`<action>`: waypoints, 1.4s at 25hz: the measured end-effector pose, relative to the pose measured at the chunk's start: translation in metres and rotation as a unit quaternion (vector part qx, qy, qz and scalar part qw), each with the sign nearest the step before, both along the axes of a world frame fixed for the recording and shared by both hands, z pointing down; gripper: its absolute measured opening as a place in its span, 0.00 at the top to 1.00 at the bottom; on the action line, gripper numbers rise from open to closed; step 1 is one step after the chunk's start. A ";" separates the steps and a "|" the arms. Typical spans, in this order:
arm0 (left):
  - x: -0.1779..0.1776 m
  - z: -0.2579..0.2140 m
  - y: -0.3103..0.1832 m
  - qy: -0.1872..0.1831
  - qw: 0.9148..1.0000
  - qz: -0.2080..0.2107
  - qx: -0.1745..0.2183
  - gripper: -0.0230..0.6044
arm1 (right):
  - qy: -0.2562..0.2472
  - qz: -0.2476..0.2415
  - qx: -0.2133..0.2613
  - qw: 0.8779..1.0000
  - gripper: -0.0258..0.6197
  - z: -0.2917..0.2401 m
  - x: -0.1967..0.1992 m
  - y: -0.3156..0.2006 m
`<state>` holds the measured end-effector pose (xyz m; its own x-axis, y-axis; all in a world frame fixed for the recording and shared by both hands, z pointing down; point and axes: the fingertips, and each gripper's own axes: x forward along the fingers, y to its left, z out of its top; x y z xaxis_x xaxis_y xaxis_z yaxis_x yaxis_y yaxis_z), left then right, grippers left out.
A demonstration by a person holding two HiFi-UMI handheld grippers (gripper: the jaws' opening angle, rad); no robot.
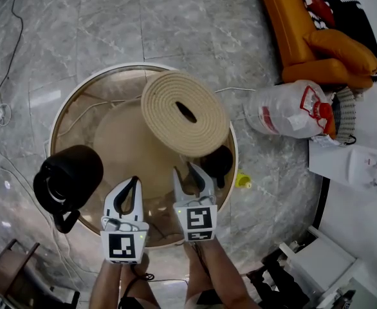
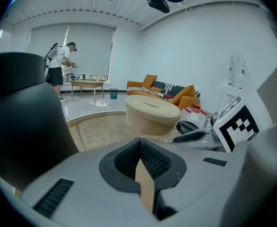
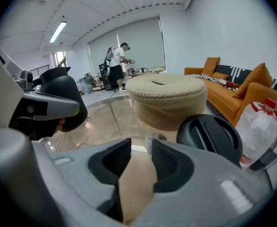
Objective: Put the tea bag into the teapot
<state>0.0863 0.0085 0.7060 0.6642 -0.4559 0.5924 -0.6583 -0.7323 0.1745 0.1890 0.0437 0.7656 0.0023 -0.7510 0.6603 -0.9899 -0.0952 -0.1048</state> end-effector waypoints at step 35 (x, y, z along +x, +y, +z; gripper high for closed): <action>-0.016 0.016 -0.003 -0.010 1.000 -0.020 -0.014 0.94 | 0.047 0.015 -0.018 0.999 0.96 0.016 0.013 -0.010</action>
<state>0.0704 0.0051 0.7219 0.6337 -0.4652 0.6181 -0.6907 -0.7001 0.1812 0.2016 0.0340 0.7811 0.0879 -0.7248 0.6833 -0.9918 -0.1274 -0.0076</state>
